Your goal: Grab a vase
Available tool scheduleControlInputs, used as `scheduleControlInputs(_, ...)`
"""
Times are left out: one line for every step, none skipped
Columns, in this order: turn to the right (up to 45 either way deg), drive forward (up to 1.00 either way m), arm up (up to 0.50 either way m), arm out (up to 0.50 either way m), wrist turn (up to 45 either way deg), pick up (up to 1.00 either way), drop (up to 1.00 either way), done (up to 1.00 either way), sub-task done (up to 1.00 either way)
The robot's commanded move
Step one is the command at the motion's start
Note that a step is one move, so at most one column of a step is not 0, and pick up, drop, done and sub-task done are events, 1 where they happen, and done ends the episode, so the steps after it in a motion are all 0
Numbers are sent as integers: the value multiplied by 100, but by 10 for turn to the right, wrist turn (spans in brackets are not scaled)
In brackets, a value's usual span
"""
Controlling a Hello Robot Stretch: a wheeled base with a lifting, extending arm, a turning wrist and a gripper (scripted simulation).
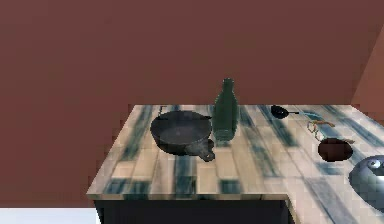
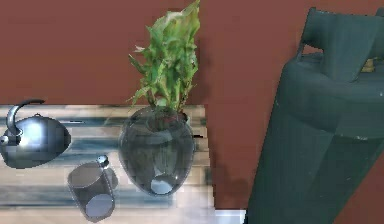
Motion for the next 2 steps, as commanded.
scheduleControlInputs(0,0,50,0,0,0,0,0,0)
scheduleControlInputs(0,0,38,0,0,0,0,0,0)
